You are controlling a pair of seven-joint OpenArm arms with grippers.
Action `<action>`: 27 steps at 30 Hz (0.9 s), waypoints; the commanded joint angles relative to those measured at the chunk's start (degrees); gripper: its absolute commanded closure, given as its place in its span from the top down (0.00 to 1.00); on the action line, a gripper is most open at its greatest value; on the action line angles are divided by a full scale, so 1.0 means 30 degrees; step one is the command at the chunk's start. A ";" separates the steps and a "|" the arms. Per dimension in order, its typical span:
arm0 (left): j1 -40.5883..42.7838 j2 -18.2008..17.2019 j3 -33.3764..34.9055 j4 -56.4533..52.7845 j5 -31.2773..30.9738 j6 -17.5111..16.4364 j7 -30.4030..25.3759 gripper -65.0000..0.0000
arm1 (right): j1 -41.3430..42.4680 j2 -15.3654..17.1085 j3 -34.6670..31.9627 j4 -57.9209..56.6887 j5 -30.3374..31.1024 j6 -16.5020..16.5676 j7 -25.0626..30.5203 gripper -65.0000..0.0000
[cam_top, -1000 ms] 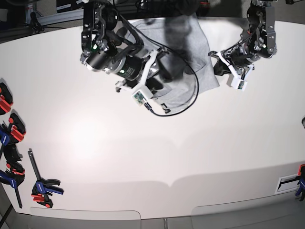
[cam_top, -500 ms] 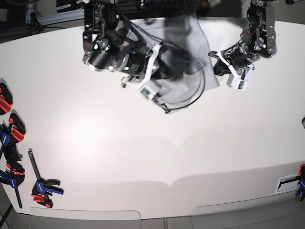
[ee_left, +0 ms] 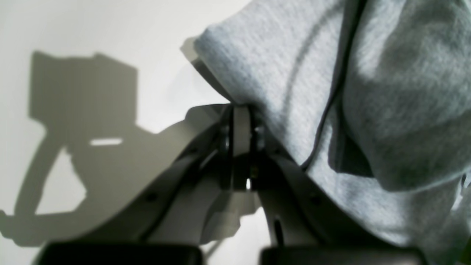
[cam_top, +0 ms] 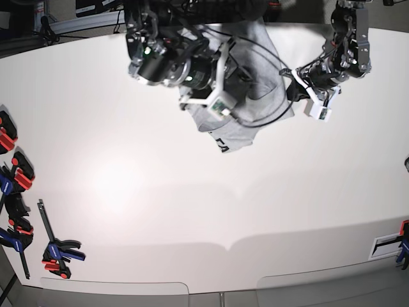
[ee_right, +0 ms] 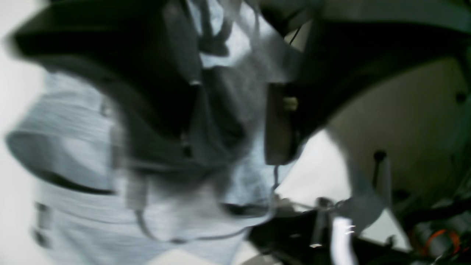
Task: Fold the T-shirt properly
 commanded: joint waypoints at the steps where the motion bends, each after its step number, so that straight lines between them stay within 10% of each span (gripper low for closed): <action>1: -0.0051 -0.0168 -0.0036 0.0138 0.0051 -0.0066 0.0102 0.00 | 0.0175 -0.0109 0.0481 0.0780 0.0488 -0.0175 0.0729 0.45; 9: -0.0066 -0.0168 -0.0044 0.0138 0.0051 -0.0066 0.0029 0.00 | 0.0226 -0.0109 0.4503 0.1617 0.0495 -0.0532 0.2543 0.44; 27: -0.0066 -0.0168 -0.0036 0.0138 0.0051 -0.0066 0.0015 0.00 | 0.0648 -0.0109 0.3038 -0.0998 0.0342 -0.0459 0.2477 0.45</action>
